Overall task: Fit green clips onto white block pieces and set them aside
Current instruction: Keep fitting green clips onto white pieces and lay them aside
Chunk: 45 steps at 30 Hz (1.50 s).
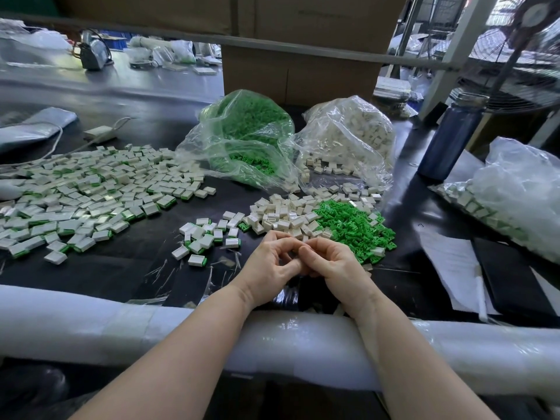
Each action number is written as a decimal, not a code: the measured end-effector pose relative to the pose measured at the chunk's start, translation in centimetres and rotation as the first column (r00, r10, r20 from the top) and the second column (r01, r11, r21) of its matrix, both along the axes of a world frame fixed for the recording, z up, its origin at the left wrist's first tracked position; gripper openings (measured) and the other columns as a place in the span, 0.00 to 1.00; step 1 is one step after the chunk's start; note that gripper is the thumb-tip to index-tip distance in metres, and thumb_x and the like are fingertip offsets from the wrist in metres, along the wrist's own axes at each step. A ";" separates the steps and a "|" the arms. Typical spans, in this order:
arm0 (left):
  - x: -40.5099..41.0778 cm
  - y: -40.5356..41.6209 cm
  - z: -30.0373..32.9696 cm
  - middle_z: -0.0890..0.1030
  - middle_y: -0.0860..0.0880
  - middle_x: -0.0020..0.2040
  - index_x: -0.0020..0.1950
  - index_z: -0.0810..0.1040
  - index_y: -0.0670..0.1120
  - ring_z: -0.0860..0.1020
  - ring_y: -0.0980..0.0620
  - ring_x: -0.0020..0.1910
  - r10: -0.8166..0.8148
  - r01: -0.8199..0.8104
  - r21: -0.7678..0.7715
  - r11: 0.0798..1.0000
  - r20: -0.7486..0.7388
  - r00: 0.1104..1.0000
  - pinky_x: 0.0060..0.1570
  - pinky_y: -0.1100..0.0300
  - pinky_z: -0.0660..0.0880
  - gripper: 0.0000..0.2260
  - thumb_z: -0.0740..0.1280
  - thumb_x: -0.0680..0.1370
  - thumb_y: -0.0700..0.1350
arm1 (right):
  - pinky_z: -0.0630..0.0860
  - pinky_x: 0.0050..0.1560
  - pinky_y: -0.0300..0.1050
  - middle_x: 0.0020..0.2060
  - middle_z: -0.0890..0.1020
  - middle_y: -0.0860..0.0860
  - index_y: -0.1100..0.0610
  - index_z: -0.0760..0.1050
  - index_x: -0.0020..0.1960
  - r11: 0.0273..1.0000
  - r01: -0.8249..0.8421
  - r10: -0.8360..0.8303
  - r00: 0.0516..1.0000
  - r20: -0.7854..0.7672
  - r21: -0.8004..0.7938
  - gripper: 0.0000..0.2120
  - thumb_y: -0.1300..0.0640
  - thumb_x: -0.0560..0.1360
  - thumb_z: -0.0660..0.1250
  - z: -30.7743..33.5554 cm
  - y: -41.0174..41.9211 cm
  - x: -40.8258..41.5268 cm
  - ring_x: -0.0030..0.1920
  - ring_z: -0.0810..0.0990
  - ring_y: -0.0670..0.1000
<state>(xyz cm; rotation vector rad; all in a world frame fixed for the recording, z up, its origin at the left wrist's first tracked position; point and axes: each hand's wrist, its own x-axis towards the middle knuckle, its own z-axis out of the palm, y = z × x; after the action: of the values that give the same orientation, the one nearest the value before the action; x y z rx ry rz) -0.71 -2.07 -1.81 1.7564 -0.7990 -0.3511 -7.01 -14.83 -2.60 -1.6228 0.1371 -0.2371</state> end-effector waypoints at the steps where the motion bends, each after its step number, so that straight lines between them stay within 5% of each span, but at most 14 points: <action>1: 0.0 0.0 0.0 0.71 0.44 0.55 0.46 0.79 0.49 0.71 0.58 0.38 -0.001 0.001 0.001 1.000 0.003 1.000 0.44 0.75 0.70 0.10 0.67 0.74 0.34 | 0.71 0.33 0.33 0.30 0.78 0.51 0.58 0.79 0.44 1.000 -0.005 0.005 1.000 -0.003 -0.015 0.05 0.61 0.76 0.64 0.0 0.0 0.0 0.30 0.74 0.43; 25: 0.2 -0.2 -0.5 0.70 0.48 0.51 0.43 0.77 0.48 0.71 0.54 0.42 -0.040 0.037 0.050 0.998 0.059 0.997 0.44 0.68 0.71 0.09 0.66 0.73 0.34 | 0.66 0.26 0.30 0.22 0.75 0.46 0.59 0.81 0.38 0.999 0.043 -0.043 0.999 -0.030 -0.009 0.10 0.63 0.76 0.64 0.6 0.4 -0.3 0.24 0.68 0.41; 37: 0.3 -0.3 -0.6 0.71 0.50 0.49 0.44 0.77 0.47 0.73 0.54 0.42 -0.028 0.026 0.037 0.999 0.066 0.997 0.46 0.70 0.71 0.08 0.65 0.73 0.34 | 0.74 0.35 0.34 0.31 0.81 0.51 0.55 0.82 0.40 0.998 -0.016 0.017 1.000 -0.009 0.060 0.10 0.62 0.76 0.64 0.3 0.3 -0.2 0.33 0.77 0.45; 45: 0.2 -0.3 -0.7 0.71 0.52 0.47 0.40 0.75 0.54 0.73 0.53 0.43 -0.044 0.041 0.054 0.998 0.064 0.997 0.48 0.64 0.72 0.13 0.66 0.72 0.34 | 0.70 0.29 0.31 0.30 0.79 0.55 0.61 0.81 0.40 1.000 0.007 -0.006 0.999 -0.041 0.025 0.08 0.64 0.75 0.64 0.3 0.1 -0.2 0.28 0.74 0.42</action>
<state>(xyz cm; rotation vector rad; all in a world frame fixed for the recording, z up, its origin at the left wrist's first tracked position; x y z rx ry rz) -0.48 -2.38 -2.53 1.8096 -0.8821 -0.3470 -7.26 -14.76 -2.34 -1.6030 0.1757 -0.2062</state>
